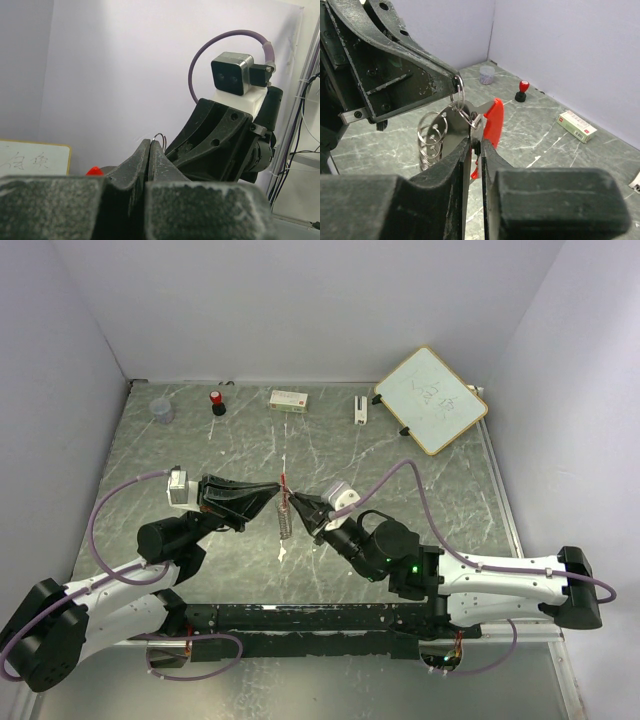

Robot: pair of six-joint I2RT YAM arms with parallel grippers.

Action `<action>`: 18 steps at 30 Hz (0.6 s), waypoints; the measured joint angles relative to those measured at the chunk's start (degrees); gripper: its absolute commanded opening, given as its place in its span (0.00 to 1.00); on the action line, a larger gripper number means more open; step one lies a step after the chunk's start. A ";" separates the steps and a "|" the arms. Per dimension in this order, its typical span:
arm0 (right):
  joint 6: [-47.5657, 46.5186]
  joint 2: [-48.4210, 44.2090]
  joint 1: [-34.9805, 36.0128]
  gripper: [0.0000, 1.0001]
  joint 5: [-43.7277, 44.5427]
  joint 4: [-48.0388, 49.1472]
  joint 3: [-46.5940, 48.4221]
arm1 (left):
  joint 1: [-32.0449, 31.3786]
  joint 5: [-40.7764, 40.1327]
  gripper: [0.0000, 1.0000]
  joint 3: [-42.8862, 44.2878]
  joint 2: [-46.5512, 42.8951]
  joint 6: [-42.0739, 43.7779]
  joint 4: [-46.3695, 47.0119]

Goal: Remove the keys from the keyring

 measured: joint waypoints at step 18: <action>-3.45 3.37 0.00 0.26 1.53 1.62 0.00 | -0.02 0.00 0.07 0.00 0.00 -0.02 0.00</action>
